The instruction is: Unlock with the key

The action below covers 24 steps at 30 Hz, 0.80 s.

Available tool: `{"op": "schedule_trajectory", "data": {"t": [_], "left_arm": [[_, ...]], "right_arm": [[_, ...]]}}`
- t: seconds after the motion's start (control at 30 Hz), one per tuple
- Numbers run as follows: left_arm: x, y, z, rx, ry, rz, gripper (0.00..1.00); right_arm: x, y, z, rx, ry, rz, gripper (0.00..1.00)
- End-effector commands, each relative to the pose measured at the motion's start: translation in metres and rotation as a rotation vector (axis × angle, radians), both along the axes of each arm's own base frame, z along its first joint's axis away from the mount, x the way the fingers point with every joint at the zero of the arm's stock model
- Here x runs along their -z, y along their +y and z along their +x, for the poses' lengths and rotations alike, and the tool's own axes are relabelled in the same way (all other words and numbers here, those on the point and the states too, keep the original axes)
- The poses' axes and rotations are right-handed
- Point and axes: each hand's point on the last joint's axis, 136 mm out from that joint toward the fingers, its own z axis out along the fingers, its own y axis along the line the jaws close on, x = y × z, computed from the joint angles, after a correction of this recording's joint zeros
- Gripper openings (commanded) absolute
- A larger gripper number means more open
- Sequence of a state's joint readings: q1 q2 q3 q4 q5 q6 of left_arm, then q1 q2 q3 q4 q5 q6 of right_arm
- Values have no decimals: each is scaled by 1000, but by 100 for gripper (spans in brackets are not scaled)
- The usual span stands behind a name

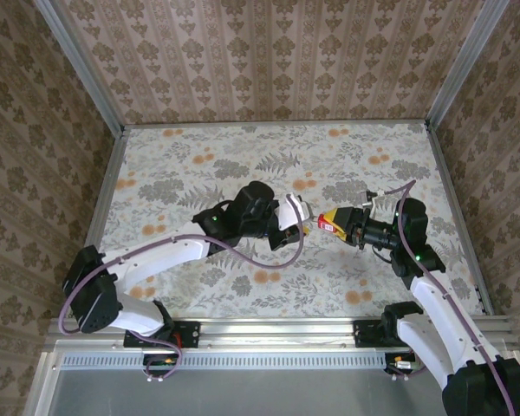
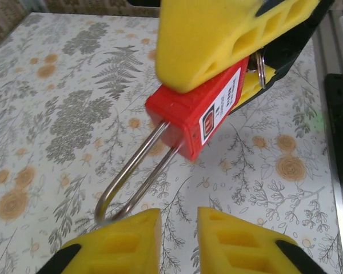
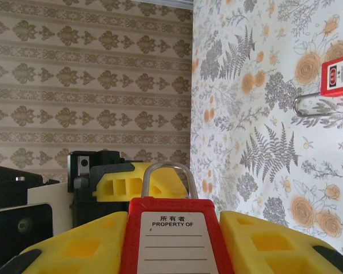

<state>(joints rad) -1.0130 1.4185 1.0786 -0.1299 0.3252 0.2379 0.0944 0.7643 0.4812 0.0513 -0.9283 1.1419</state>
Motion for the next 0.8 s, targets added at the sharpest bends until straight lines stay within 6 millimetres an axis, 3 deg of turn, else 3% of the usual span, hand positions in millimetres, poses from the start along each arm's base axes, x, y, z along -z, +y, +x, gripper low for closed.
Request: {"op": "schedule_trajectory", "data": {"t": [0.0,0.4,0.57,0.77], "left_arm": [[-9,-10,-6,77,4,-7,19],[0,-6,-5,86,-14,32,12],[4,10,1,38,-62,79,23],[-6,18,8,9,-108,79,44]], "right_arm": [[1,3,-9,-42,-13,-1,22],[1,5,-14,-60,-16,0,22],[4,4,-19,-66,-14,-24,21],[7,5,-21,-73,-6,-25,21]]}}
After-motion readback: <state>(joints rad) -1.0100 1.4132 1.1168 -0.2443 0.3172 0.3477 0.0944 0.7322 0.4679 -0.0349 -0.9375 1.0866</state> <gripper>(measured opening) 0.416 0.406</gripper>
